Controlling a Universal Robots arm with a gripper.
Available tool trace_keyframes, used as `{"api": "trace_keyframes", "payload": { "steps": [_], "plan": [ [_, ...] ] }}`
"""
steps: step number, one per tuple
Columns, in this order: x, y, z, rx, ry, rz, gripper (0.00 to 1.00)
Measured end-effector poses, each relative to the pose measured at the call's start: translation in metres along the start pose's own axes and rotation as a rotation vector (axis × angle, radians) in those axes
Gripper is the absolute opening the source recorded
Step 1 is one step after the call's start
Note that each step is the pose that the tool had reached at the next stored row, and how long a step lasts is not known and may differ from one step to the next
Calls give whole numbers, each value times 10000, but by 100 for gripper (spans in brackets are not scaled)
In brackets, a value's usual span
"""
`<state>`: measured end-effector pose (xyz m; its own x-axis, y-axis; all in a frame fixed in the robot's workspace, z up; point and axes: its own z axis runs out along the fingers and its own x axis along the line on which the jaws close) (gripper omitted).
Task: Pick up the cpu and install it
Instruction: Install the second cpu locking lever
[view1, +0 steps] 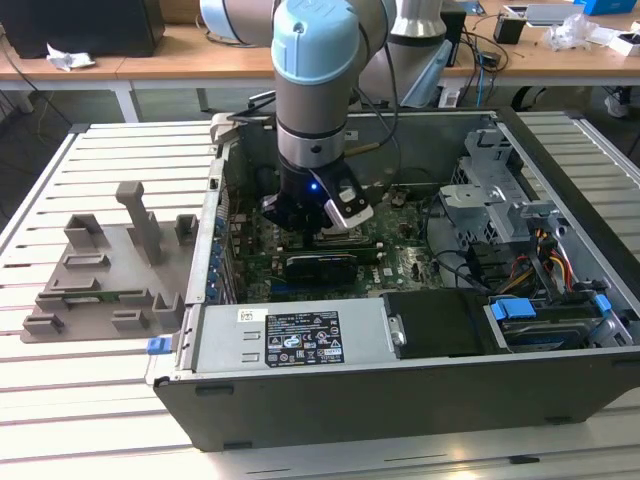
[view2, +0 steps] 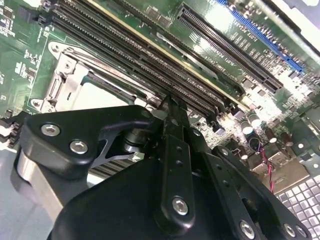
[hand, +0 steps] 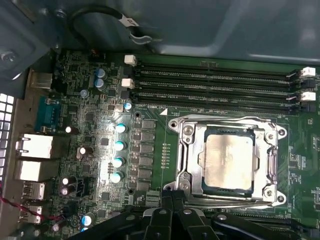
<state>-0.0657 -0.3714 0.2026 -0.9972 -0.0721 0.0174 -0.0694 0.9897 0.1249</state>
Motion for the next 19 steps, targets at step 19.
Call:
{"api": "trace_keyframes", "payload": {
  "steps": [19],
  "plan": [
    [-267, 169, -63, 51, 104, -58, 11]
  ]
}}
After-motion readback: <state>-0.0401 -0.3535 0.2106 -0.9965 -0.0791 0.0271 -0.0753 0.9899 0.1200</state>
